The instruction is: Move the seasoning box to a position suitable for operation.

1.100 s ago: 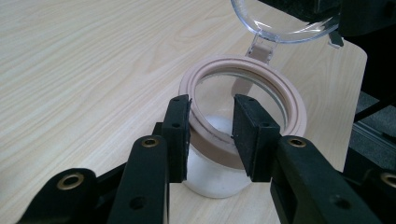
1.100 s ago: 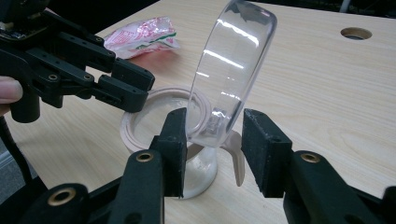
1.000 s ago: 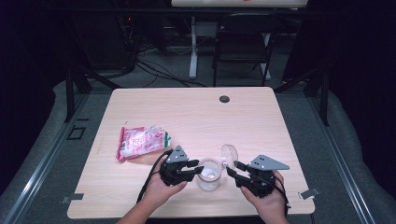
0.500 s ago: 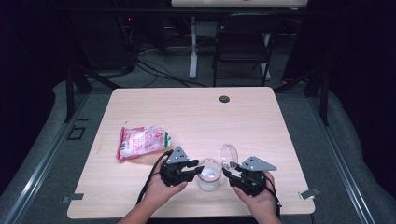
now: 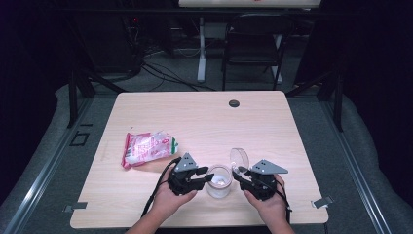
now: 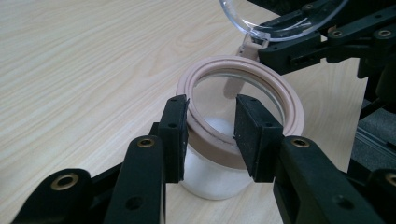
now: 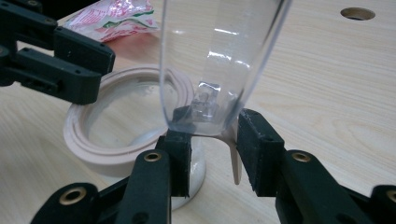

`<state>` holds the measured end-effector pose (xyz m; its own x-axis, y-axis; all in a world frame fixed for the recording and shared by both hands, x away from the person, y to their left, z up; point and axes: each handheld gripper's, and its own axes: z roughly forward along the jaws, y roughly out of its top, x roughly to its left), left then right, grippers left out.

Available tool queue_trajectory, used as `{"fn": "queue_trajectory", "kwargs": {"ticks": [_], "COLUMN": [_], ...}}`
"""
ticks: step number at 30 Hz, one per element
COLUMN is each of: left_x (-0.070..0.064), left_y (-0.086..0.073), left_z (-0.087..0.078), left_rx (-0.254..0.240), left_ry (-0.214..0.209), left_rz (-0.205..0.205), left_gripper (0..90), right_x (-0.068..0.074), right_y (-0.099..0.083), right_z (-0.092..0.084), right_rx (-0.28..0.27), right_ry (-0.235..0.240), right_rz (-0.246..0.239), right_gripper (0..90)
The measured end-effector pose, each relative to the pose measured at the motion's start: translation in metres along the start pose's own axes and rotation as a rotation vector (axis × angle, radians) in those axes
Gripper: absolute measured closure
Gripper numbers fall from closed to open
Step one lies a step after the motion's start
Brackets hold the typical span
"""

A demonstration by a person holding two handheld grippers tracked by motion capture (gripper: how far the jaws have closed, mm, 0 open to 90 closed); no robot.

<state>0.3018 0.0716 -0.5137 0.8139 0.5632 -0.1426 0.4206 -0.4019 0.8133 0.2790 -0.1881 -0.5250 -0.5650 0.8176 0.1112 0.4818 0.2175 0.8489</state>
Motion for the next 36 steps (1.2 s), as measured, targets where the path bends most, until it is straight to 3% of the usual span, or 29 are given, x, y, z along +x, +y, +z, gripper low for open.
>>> {"fn": "queue_trajectory", "kwargs": {"ticks": [7,14,21,25,26,30,36], "left_x": [0.0,0.001,0.001,0.002,0.003,0.009,0.015], "left_y": [0.003,0.006,0.007,0.008,0.009,0.012,0.014], "left_z": [0.007,0.01,0.016,0.019,0.02,0.017,-0.002], "left_rx": [-0.013,-0.022,-0.035,-0.041,-0.046,-0.075,-0.09], "left_ry": [0.029,0.059,0.07,0.064,0.057,0.031,0.073], "left_rz": [-0.003,-0.006,-0.049,-0.077,-0.096,-0.13,-0.098], "left_gripper": [65.7,65.9,64.1,58.5,58.3,55.8,54.0], "right_x": [-0.009,-0.015,-0.024,-0.028,-0.034,-0.038,-0.036], "right_y": [0.004,0.008,0.013,0.015,0.016,0.016,0.014], "right_z": [0.007,0.012,0.015,0.017,0.018,0.018,0.013], "right_rx": [-0.011,-0.016,0.003,0.008,0.011,0.014,0.009], "right_ry": [0.009,0.01,0.016,0.026,0.047,0.062,0.058], "right_rz": [0.02,0.001,-0.008,0.018,0.047,0.067,0.068], "right_gripper": [66.6,66.6,65.1,63.4,61.9,61.0,55.9]}}
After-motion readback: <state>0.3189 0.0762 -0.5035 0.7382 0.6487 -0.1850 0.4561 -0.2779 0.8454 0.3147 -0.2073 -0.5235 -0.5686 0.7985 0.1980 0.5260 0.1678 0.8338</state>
